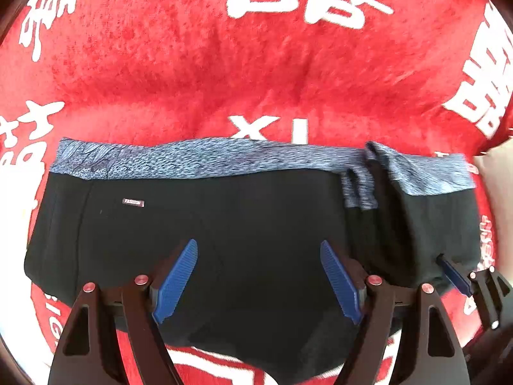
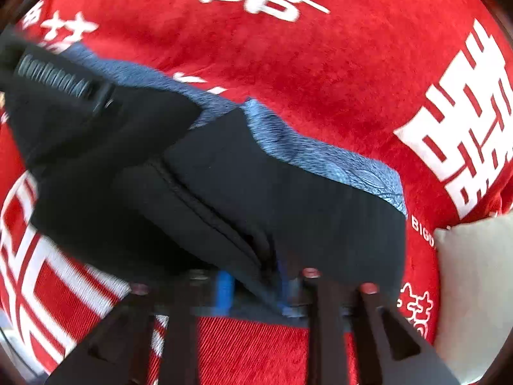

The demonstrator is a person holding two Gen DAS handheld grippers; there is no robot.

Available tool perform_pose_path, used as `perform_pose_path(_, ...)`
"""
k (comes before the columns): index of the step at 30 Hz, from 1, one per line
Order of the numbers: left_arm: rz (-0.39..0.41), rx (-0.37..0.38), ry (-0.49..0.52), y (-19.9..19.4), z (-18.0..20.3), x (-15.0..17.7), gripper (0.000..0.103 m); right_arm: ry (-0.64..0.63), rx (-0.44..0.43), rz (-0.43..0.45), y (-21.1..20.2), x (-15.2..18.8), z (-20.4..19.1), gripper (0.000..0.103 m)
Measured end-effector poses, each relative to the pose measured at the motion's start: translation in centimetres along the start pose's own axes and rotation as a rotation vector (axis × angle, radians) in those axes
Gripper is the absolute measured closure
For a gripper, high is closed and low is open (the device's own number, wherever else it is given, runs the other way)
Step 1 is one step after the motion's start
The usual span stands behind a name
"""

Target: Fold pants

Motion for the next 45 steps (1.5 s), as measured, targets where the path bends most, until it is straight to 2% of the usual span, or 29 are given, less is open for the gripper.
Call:
perform_pose_path(1, -0.001, 0.016, 0.012, -0.5, 0.6, -0.2, 0.023, -0.001, -0.031, 0.007, -0.7, 0.0, -0.1, 0.046)
perform_pose_path(5, -0.012, 0.134, 0.112, -2.0, 3.8, -0.3, 0.023, 0.145, -0.182, 0.028, -3.8, 2.0, 2.8, 0.045)
perform_pose_path(8, -0.045, 0.221, 0.183, -2.1, 6.8, -0.4, 0.023, 0.29, -0.291, -0.025, -4.2, 3.8, 5.7, 0.045)
perform_pose_path(12, -0.085, 0.257, 0.222, 0.0, 9.5, -0.8, 0.023, 0.376, -0.331, -0.082, -3.5, 5.6, 7.9, 0.045)
perform_pose_path(16, -0.1, 0.276, 0.226, 1.0, 10.6, -1.2, 0.026, 0.416, -0.348, -0.107, -3.0, 6.9, 8.8, 0.046)
perform_pose_path(17, -0.105, 0.277, 0.232, 1.1, 10.9, -1.2, 0.037, 0.426, -0.352, -0.109, -3.0, 7.1, 8.9, 0.048)
perform_pose_path(19, -0.136, 0.281, 0.237, 1.5, 11.1, -1.2, 0.051, 0.452, -0.363, -0.114, -2.8, 7.7, 9.1, 0.053)
perform_pose_path(21, -0.184, 0.264, 0.248, 2.2, 11.3, -1.0, 0.057, 0.477, -0.376, -0.123, -2.7, 8.1, 9.6, 0.057)
perform_pose_path(22, -0.209, 0.253, 0.254, 2.6, 11.4, -0.9, 0.066, 0.488, -0.382, -0.126, -2.5, 8.2, 9.8, 0.059)
perform_pose_path(23, -0.221, 0.24, 0.249, 2.9, 11.3, -1.0, 0.084, 0.499, -0.387, -0.129, -2.5, 8.3, 10.0, 0.059)
perform_pose_path(24, -0.226, 0.249, 0.243, 3.0, 11.2, -1.0, 0.097, 0.508, -0.39, -0.131, -2.4, 8.4, 10.1, 0.06)
perform_pose_path(25, -0.229, 0.285, 0.227, 2.7, 11.0, -1.1, 0.098, 0.514, -0.39, -0.131, -2.4, 8.5, 10.3, 0.061)
perform_pose_path(27, -0.201, 0.32, 0.224, 1.4, 10.7, -1.0, 0.098, 0.523, -0.393, -0.129, -2.7, 8.7, 10.7, 0.063)
perform_pose_path(30, -0.173, 0.274, 0.271, 0.0, 10.7, 0.6, 0.098, 0.544, -0.398, -0.132, -3.0, 9.2, 11.5, 0.063)
perform_pose_path(34, -0.204, 0.223, 0.266, 1.9, 10.4, 3.6, 0.098, 0.553, -0.397, -0.148, -3.0, 9.8, 11.9, 0.063)
perform_pose_path(40, -0.109, 0.181, 0.204, 1.2, 10.5, 3.9, 0.097, 0.573, -0.433, -0.176, -2.1, 10.2, 12.1, 0.063)
perform_pose_path(42, -0.098, 0.158, 0.208, 0.6, 10.4, 3.8, 0.084, 0.592, -0.447, -0.165, -2.1, 10.0, 13.0, 0.063)
perform_pose_path(43, -0.092, 0.144, 0.2, 0.3, 10.2, 3.7, 0.054, 0.603, -0.451, -0.16, -2.0, 9.9, 13.5, 0.063)
perform_pose_path(44, -0.07, 0.134, 0.185, -0.3, 9.9, 3.6, 0.034, 0.615, -0.457, -0.154, -2.0, 9.7, 14.0, 0.06)
perform_pose_path(45, -0.046, 0.129, 0.177, -1.1, 9.5, 3.4, 0.034, 0.629, -0.466, -0.148, -2.0, 9.5, 14.8, 0.058)
Point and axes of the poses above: each gripper's, at about its wrist camera, not at the fingertips, and y roughly the way its jaws point, z to its right, x to its underside, the point moved 3 cm from there along y, roughly the way its jaws point, and after that the axes turned 8 degrees about -z, right-handed, at the moved point
